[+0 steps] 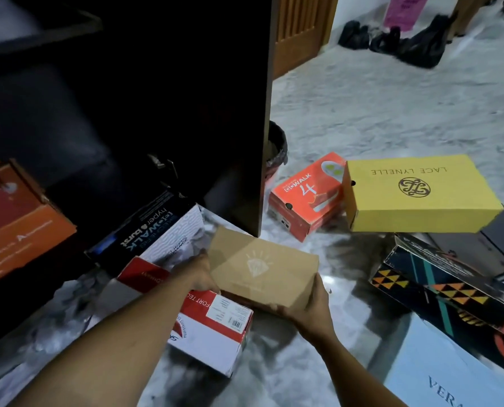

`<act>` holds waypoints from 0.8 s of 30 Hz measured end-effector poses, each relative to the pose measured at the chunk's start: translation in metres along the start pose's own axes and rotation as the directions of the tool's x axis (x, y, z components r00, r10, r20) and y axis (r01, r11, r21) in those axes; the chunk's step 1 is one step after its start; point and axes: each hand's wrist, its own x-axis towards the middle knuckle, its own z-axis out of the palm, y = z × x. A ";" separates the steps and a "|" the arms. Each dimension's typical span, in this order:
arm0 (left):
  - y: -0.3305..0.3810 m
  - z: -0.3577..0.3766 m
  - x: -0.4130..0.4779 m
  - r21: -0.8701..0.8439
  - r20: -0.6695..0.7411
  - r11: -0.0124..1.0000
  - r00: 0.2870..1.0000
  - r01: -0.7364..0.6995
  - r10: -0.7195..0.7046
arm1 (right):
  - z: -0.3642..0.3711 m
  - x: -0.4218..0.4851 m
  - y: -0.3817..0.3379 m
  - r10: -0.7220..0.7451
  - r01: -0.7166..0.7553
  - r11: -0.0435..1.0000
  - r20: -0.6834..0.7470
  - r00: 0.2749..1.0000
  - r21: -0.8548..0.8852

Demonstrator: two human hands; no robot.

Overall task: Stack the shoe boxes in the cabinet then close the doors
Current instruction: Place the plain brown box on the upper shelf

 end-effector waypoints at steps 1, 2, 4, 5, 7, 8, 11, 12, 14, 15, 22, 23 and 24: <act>0.000 0.002 0.003 0.030 -0.007 0.999 1.000 0.011 -0.011 | 0.000 0.000 0.000 0.000 0.000 1.000 0.005 1.000 0.012; 0.001 0.004 0.005 0.037 -0.015 0.999 1.000 0.019 -0.019 | 0.000 0.001 0.003 -0.004 0.004 1.000 0.017 1.000 0.030; 0.000 0.006 0.006 0.022 -0.043 1.000 0.999 0.019 -0.018 | -0.001 0.001 0.006 -0.020 0.019 0.999 0.036 0.999 0.033; 0.000 0.006 0.004 0.002 -0.069 1.000 0.998 0.007 -0.006 | -0.001 0.000 0.006 -0.030 0.029 0.999 0.033 0.999 0.023; -0.002 0.007 -0.002 -0.047 -0.118 0.998 0.992 -0.042 0.036 | -0.003 -0.004 0.004 -0.032 0.032 0.999 0.025 0.999 0.019; -0.002 0.007 -0.005 -0.077 -0.135 0.994 0.989 -0.073 0.062 | -0.005 -0.006 0.003 -0.026 0.026 1.000 0.017 1.000 0.013; -0.005 0.006 -0.019 -0.257 -0.185 0.952 0.975 -0.168 0.123 | -0.015 -0.013 0.001 -0.022 0.022 0.998 -0.008 1.000 0.052; -0.005 0.004 -0.025 -0.335 -0.205 0.919 0.968 -0.206 0.142 | -0.019 -0.015 -0.002 -0.022 0.024 0.997 -0.018 1.000 0.073; -0.007 -0.001 -0.035 -0.443 -0.248 0.851 0.950 -0.283 0.187 | -0.027 -0.021 -0.009 -0.022 0.026 0.993 -0.038 0.999 0.119; -0.007 -0.004 -0.041 -0.471 -0.272 0.821 0.939 -0.322 0.212 | -0.031 -0.024 -0.015 -0.025 0.031 0.990 -0.044 0.999 0.141; 0.007 -0.051 -0.109 -0.505 -0.488 0.670 0.820 -0.544 0.298 | -0.063 -0.057 -0.087 -0.145 0.170 0.959 -0.120 0.982 0.229; 0.006 -0.059 -0.120 -0.491 -0.518 0.669 0.804 -0.558 0.291 | -0.067 -0.062 -0.098 -0.166 0.192 0.953 -0.126 0.978 0.235; 0.004 -0.068 -0.132 -0.471 -0.549 0.671 0.786 -0.573 0.285 | -0.069 -0.068 -0.111 -0.185 0.211 0.948 -0.128 0.974 0.240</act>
